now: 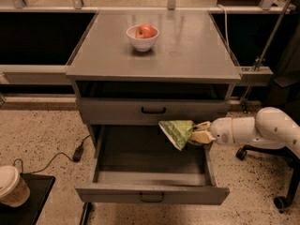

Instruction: Place green jalapeno chip bag into middle drawer

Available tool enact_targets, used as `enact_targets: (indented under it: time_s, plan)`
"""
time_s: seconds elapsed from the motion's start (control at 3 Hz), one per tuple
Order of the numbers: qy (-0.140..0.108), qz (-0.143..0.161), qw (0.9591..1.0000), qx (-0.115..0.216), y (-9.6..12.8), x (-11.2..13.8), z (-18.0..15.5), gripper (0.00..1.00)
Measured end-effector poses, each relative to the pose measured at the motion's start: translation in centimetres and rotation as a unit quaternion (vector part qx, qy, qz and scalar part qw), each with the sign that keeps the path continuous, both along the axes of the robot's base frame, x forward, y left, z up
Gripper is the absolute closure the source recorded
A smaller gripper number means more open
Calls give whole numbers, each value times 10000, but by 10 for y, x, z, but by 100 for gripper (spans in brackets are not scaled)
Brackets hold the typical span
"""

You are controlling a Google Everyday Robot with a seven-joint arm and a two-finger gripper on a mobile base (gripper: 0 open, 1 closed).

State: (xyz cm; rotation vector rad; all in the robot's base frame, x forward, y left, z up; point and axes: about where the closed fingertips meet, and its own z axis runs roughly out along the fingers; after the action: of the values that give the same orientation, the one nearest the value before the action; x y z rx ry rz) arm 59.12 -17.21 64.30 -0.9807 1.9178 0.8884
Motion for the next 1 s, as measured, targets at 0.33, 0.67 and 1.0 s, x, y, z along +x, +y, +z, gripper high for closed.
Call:
enact_targets:
  time_s: [0.33, 0.67, 1.0]
  plan:
    - [349, 282, 9986, 280, 15, 3, -43, 100]
    - [813, 547, 9934, 590, 36, 21, -110, 100]
    - [813, 550, 9934, 588, 36, 21, -110, 100]
